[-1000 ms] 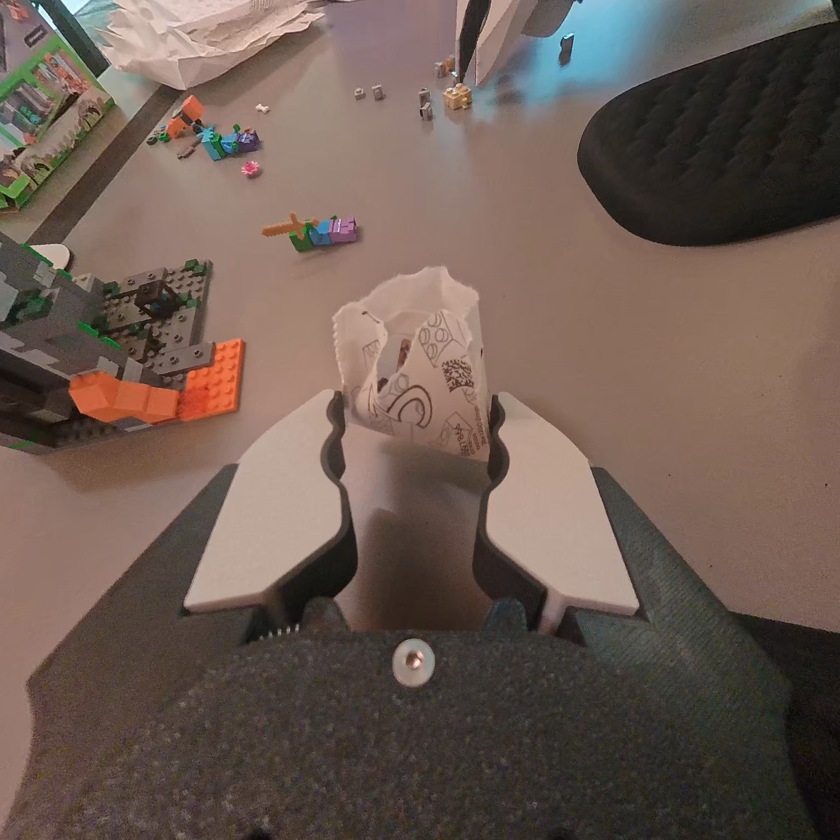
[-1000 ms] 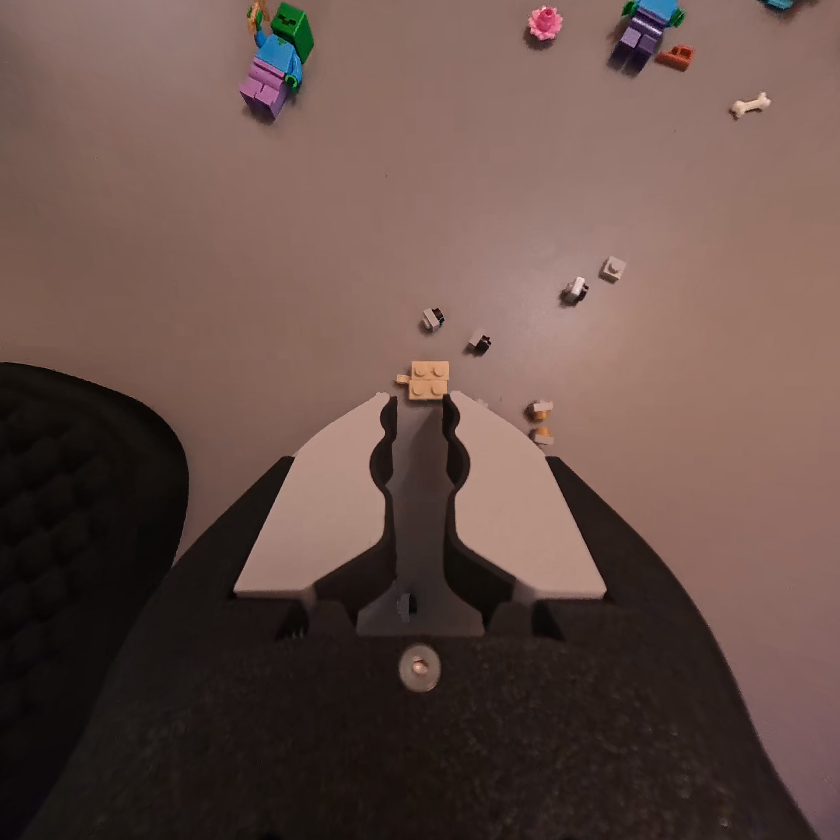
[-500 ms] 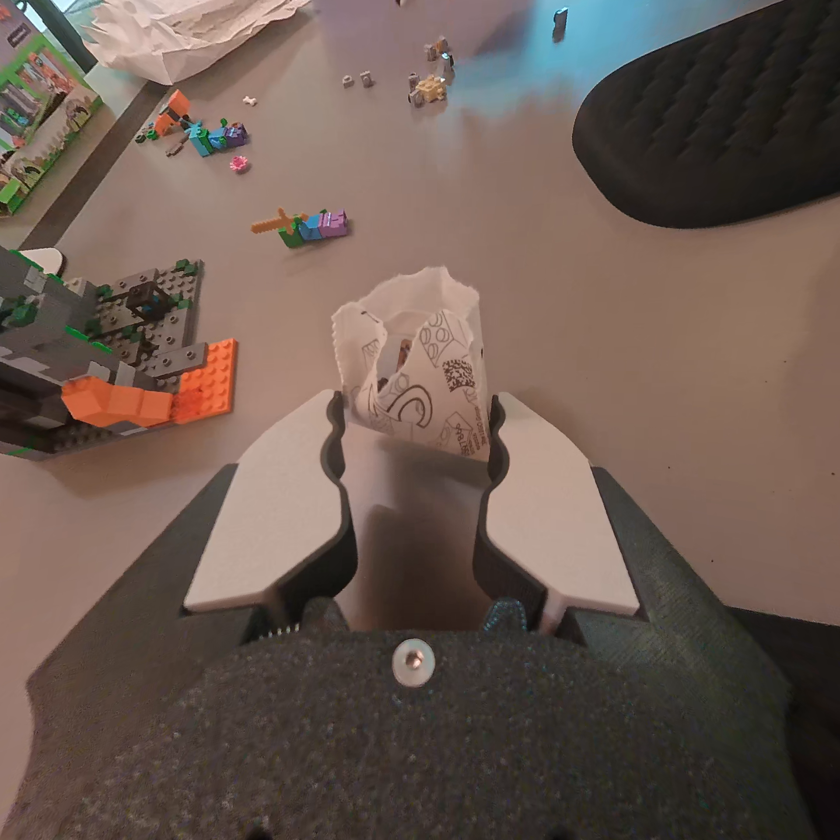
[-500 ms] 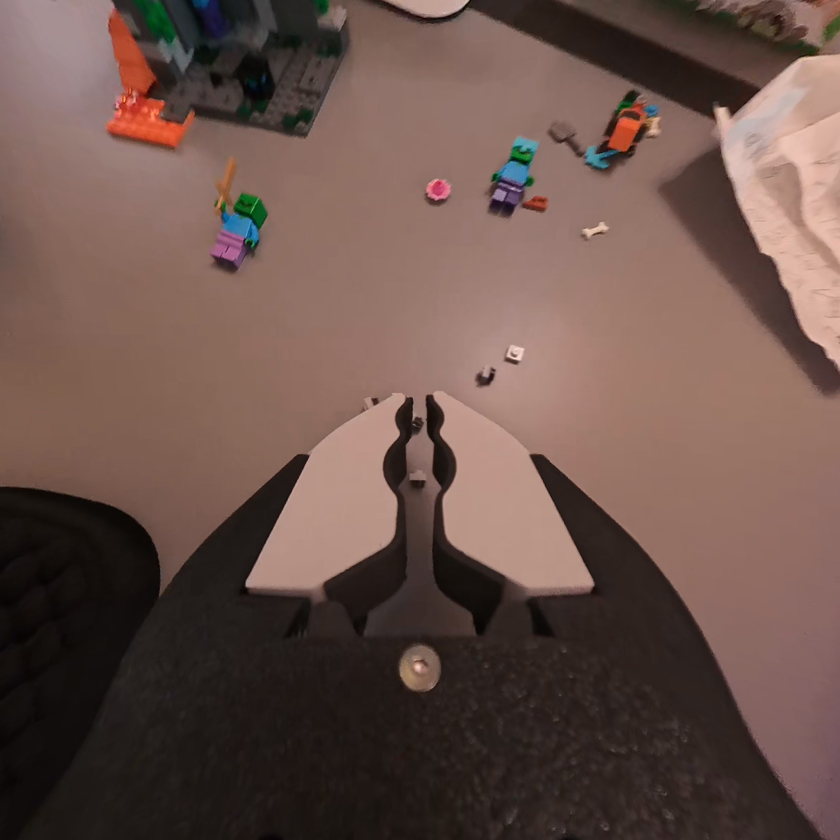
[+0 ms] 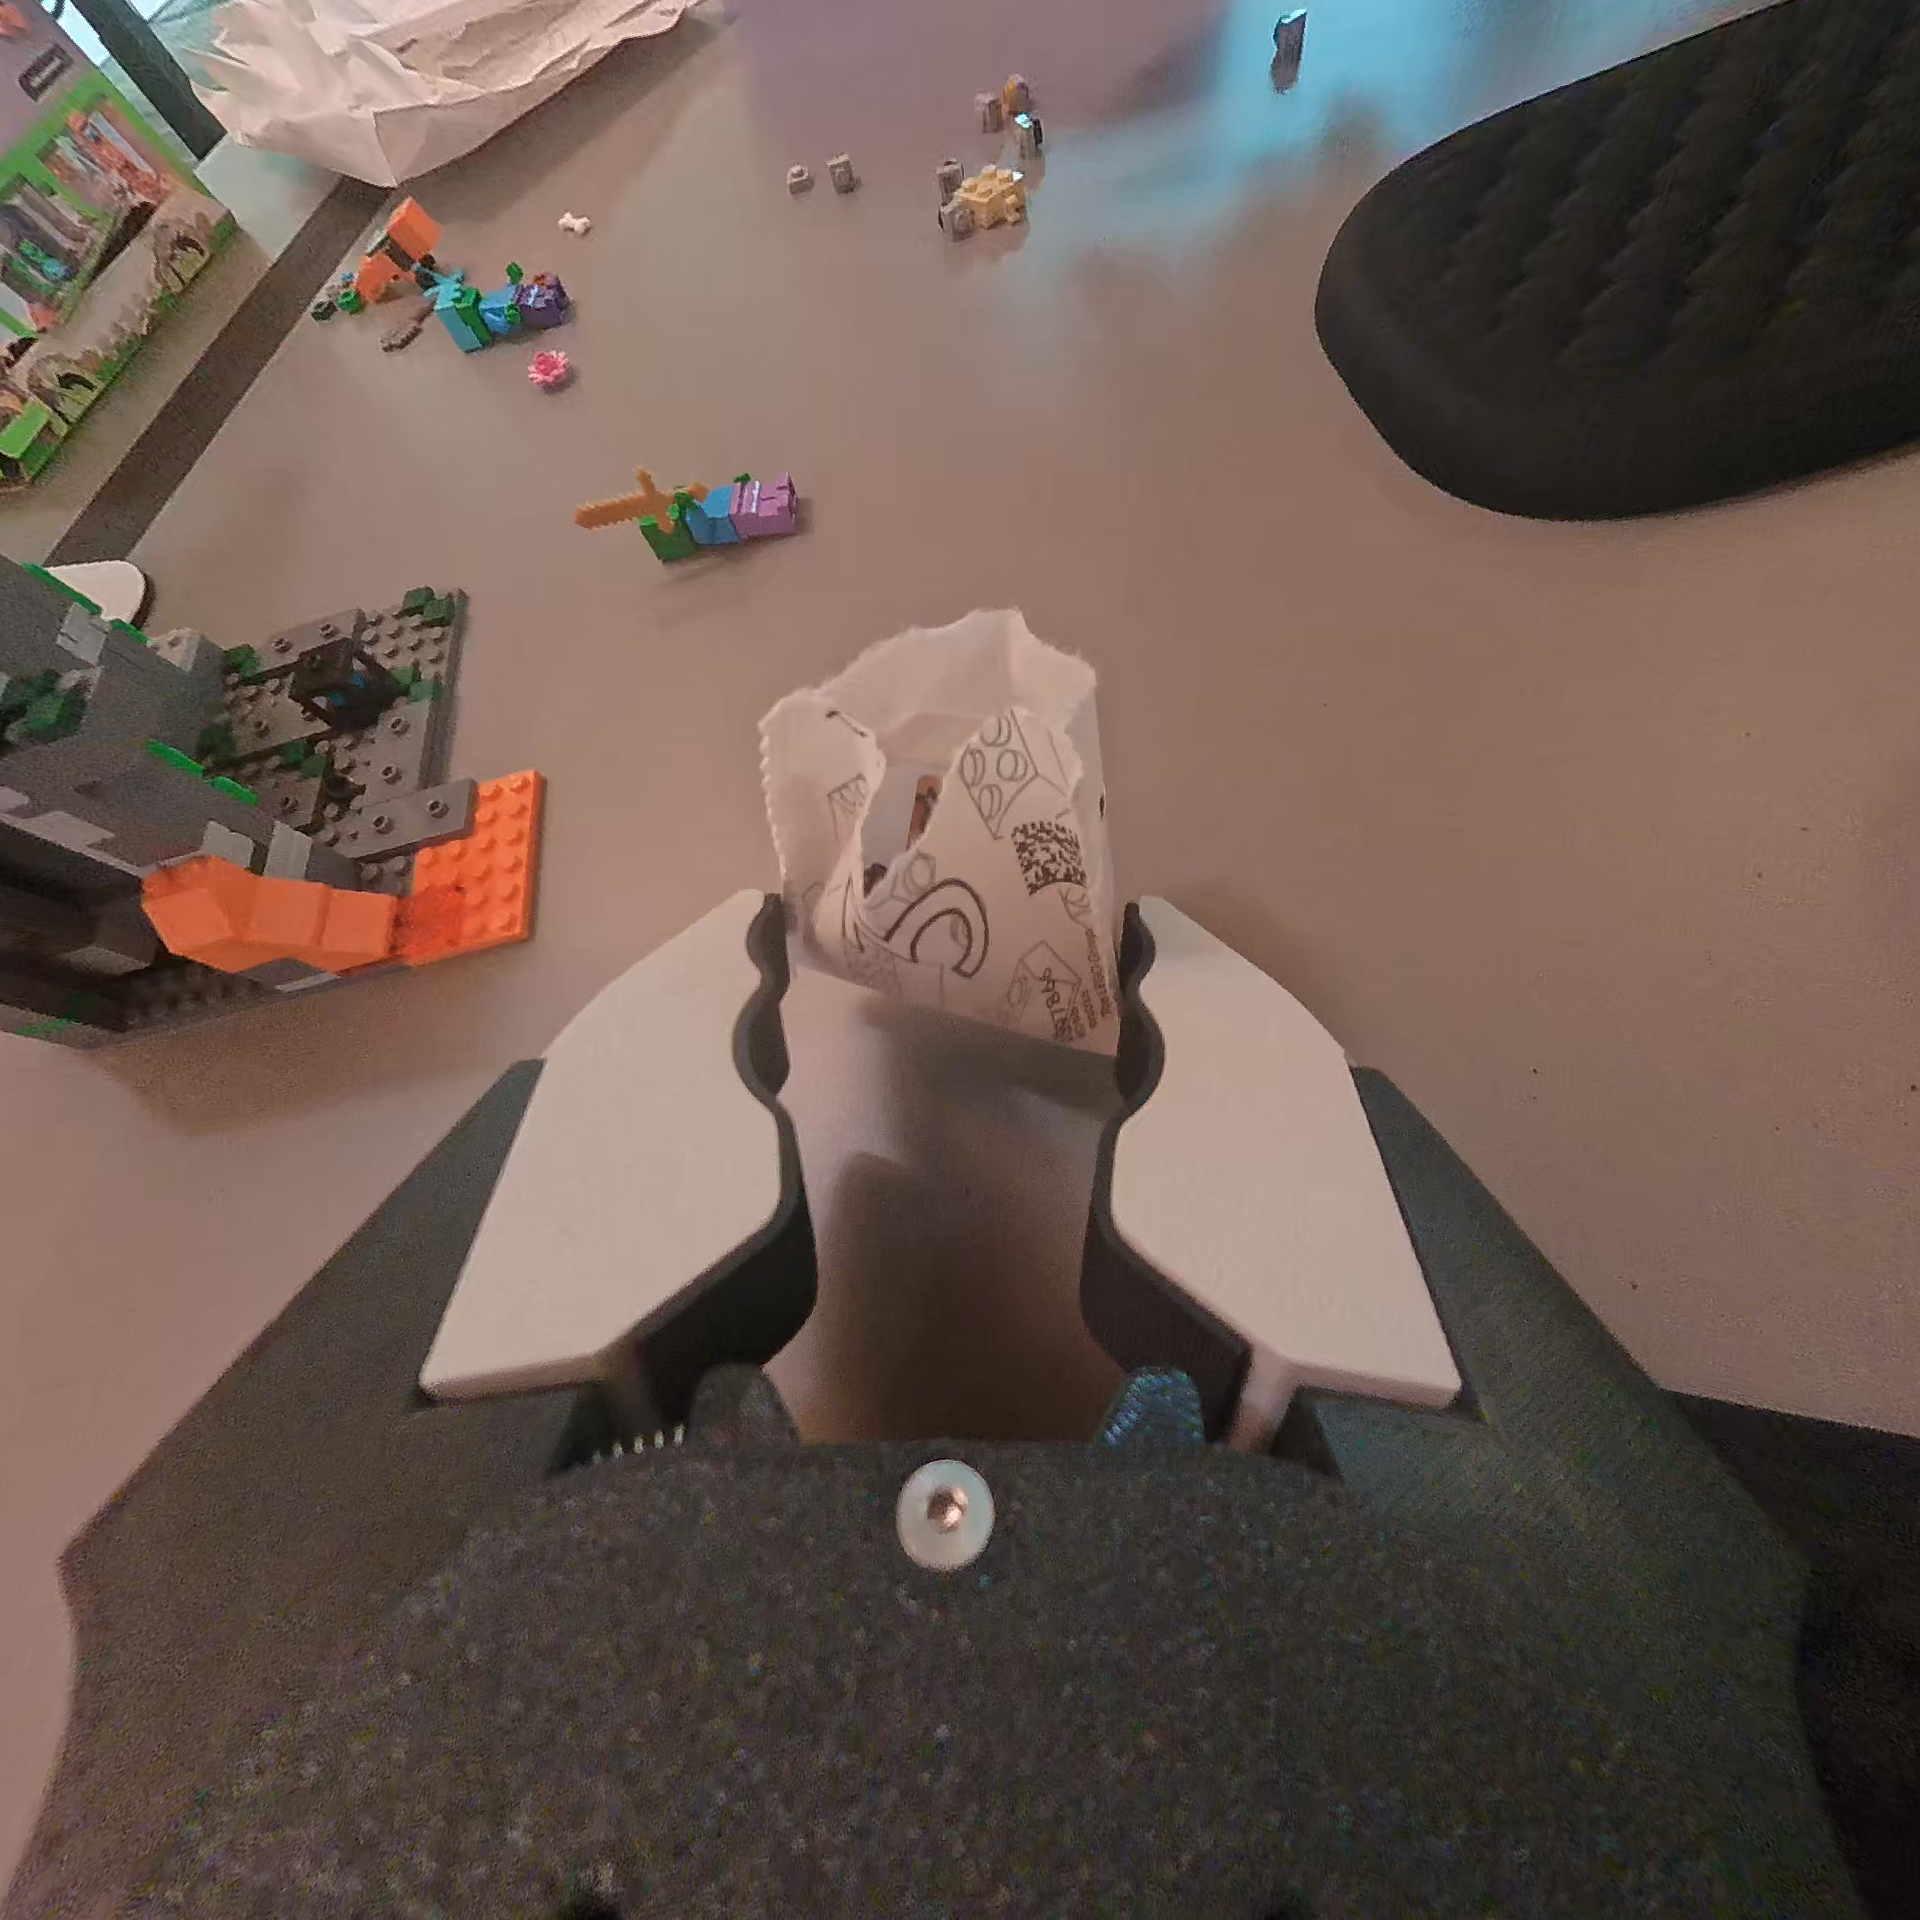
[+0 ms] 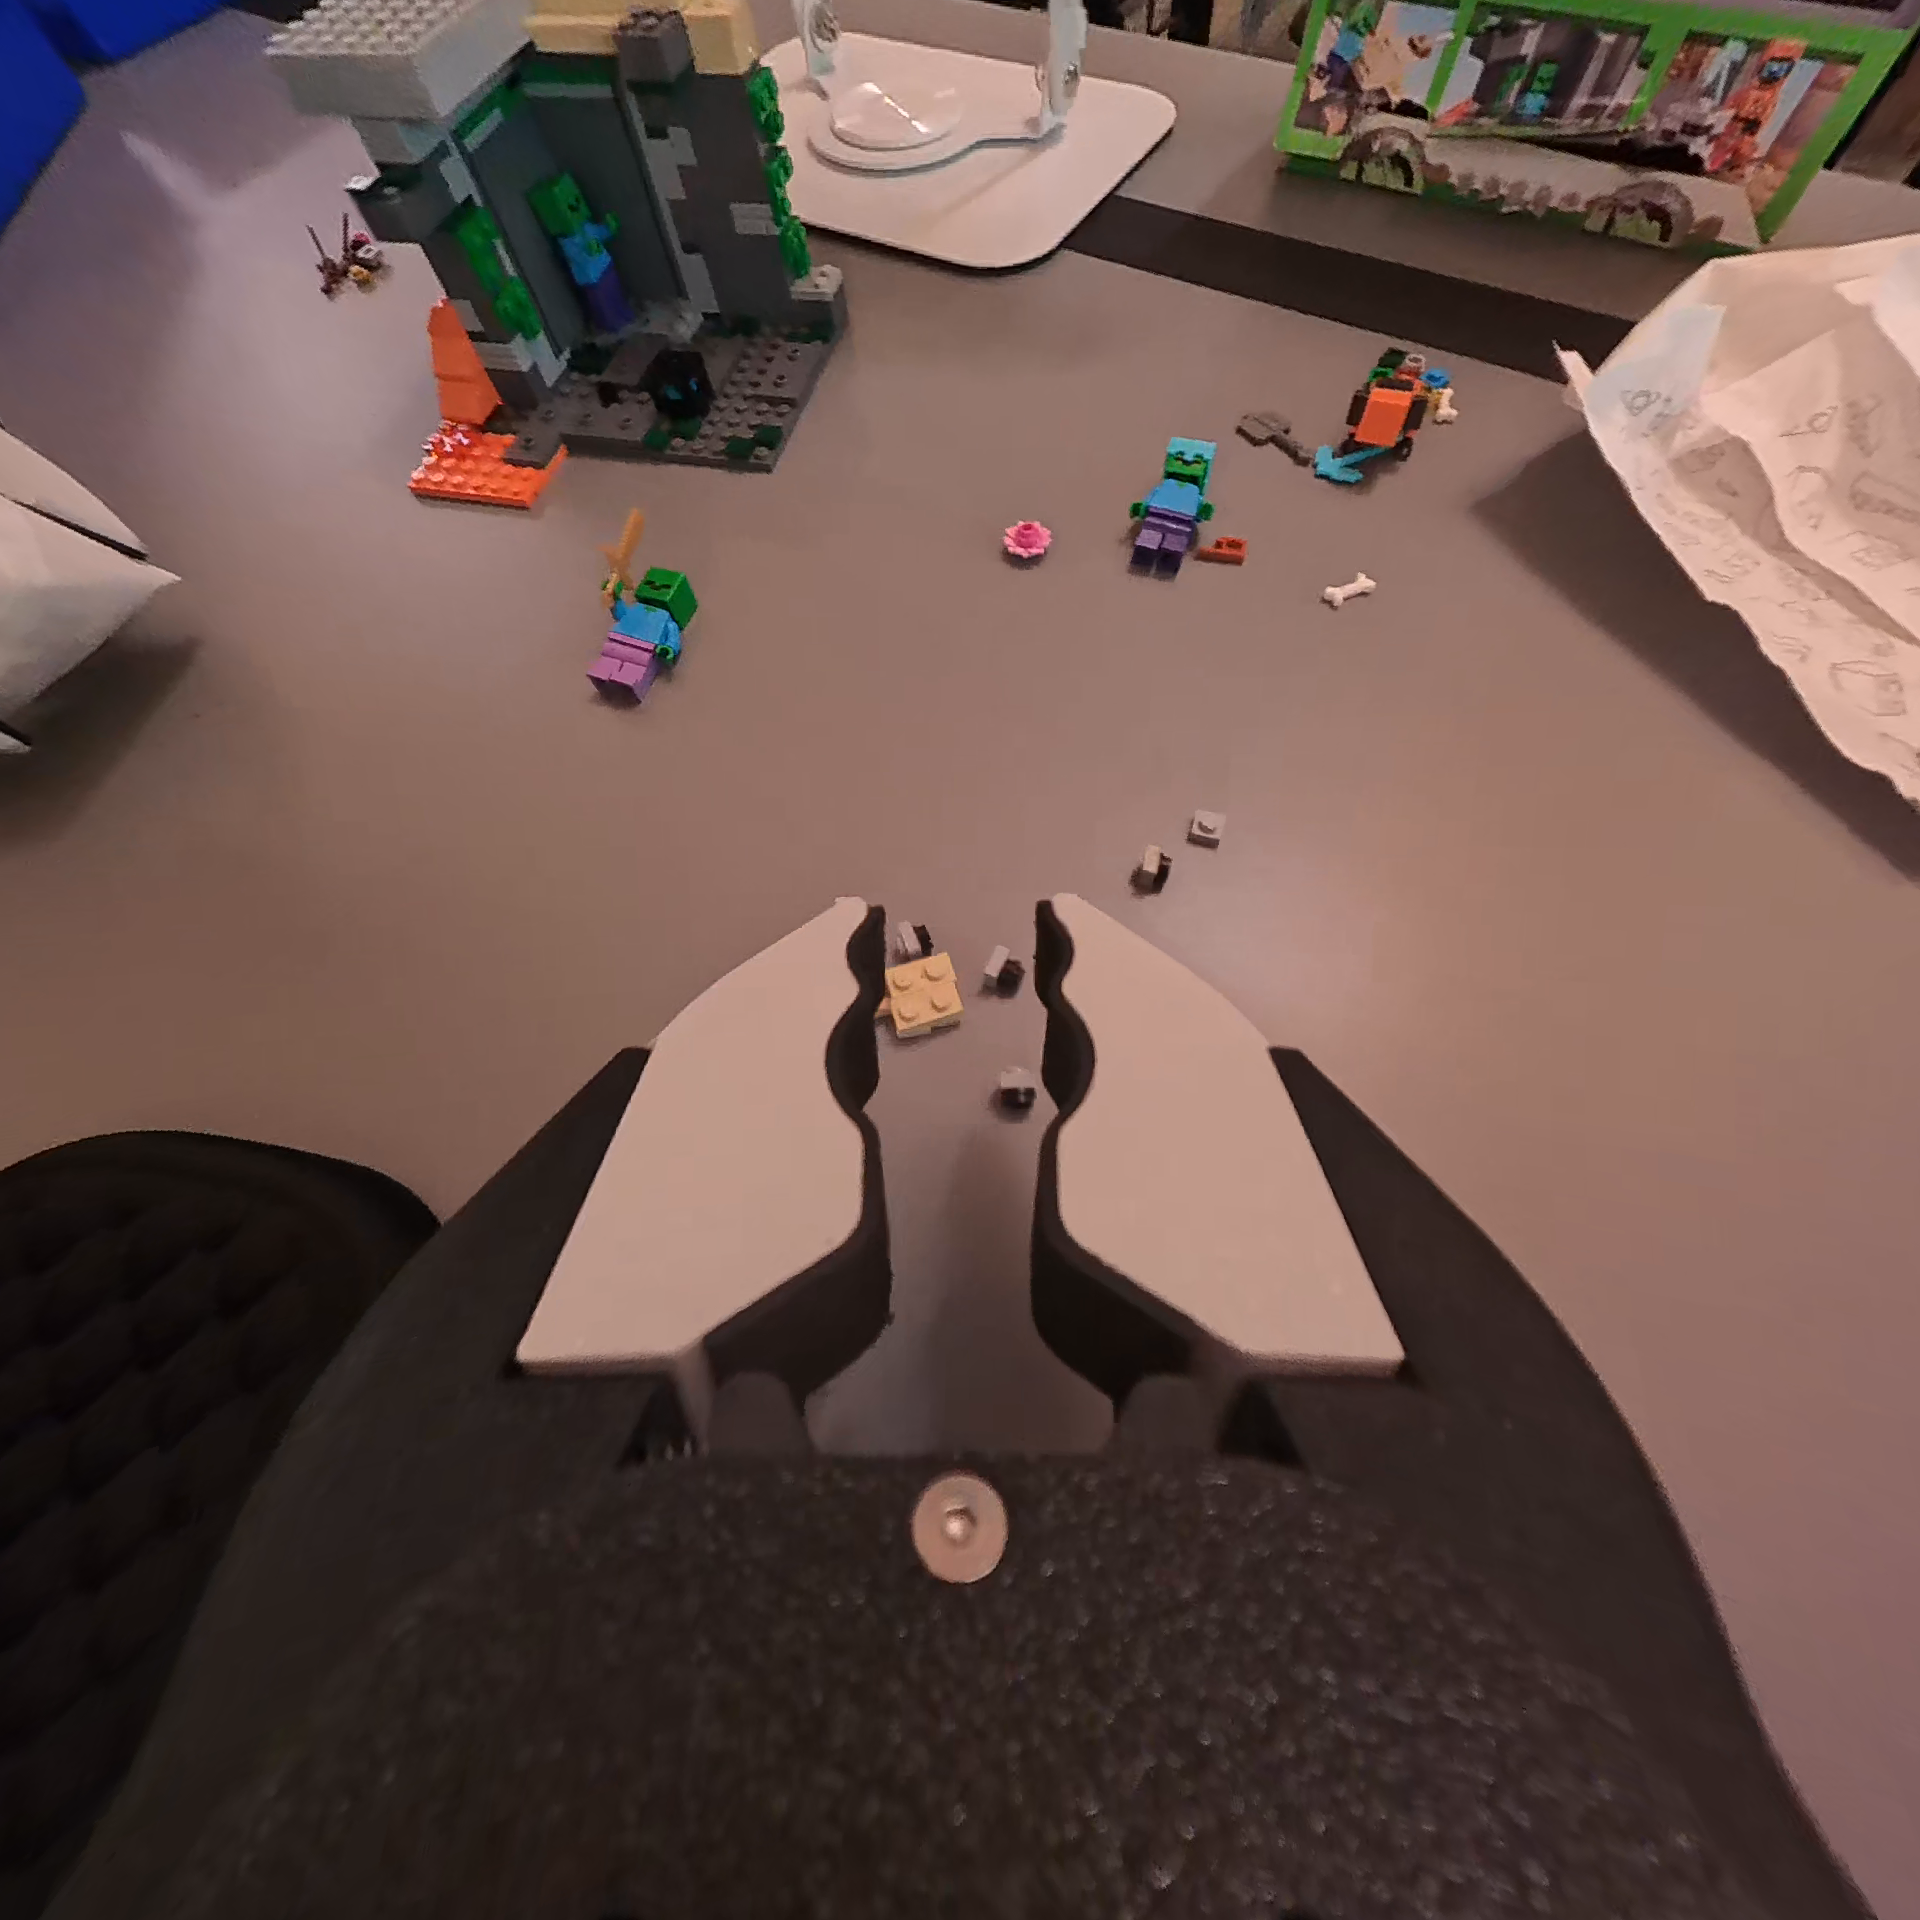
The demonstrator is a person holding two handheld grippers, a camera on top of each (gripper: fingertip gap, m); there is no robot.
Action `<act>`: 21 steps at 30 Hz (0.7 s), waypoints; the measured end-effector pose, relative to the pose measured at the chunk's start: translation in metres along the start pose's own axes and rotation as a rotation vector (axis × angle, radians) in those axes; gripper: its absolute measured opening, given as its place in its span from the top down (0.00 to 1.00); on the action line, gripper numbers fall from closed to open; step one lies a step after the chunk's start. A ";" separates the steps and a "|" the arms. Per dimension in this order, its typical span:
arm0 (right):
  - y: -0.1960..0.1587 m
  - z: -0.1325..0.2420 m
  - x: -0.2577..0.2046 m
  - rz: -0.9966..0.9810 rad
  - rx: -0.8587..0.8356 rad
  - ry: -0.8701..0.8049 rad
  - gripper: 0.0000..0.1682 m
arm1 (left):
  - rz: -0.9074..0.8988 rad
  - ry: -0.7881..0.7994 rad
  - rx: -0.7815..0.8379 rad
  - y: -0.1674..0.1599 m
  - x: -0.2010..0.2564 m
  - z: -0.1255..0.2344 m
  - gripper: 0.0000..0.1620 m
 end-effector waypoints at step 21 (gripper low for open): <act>0.057 -0.107 0.086 0.286 -0.295 0.118 0.87 | 0.024 0.028 0.008 0.000 -0.003 0.001 0.62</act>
Point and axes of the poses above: each gripper's, where its closed fingertips meet, z back along the fingers, y out of its top, x = y × z across the jaws, the point moved 8 cm from there along z, back along the fingers, and after that the axes turned 10 degrees about y, right-handed, at the moved point
